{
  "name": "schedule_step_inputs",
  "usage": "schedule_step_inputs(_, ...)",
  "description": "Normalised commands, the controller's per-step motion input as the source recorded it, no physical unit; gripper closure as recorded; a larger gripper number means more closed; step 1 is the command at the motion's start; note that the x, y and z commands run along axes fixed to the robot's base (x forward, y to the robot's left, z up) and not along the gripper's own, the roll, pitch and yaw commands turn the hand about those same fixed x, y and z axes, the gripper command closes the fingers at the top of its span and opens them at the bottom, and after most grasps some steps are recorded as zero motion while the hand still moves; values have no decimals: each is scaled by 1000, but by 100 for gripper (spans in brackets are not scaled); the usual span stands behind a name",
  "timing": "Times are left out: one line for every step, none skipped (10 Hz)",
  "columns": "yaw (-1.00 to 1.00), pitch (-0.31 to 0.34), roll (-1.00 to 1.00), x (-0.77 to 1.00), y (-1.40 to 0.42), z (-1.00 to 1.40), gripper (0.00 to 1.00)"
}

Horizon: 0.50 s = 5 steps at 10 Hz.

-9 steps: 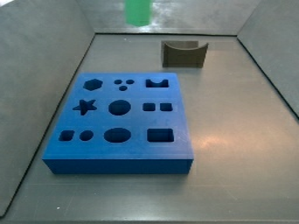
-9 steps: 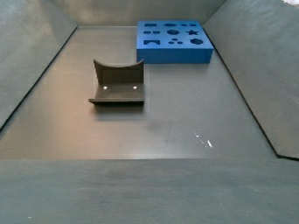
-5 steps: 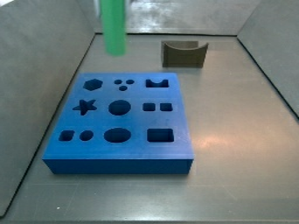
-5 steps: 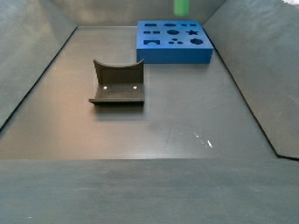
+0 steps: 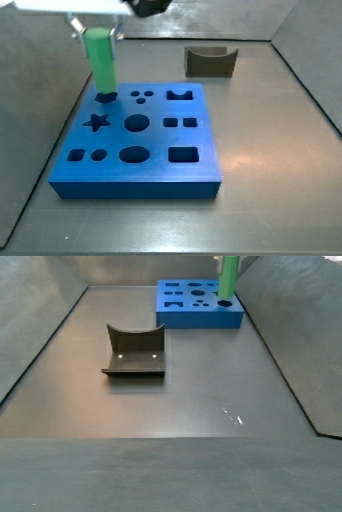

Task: Insert the hexagon object.

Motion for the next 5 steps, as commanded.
schedule_step_inputs(34,-144,-193,-446,9,-263,100)
schedule_step_inputs(0,-49,-20,-151,3,-60,100)
schedule_step_inputs(0,0,1,0,0,-40,100)
schedule_step_inputs(-126,0,4,100,0,-120,100)
schedule_step_inputs(-171,-20,0,160,0,-191,100)
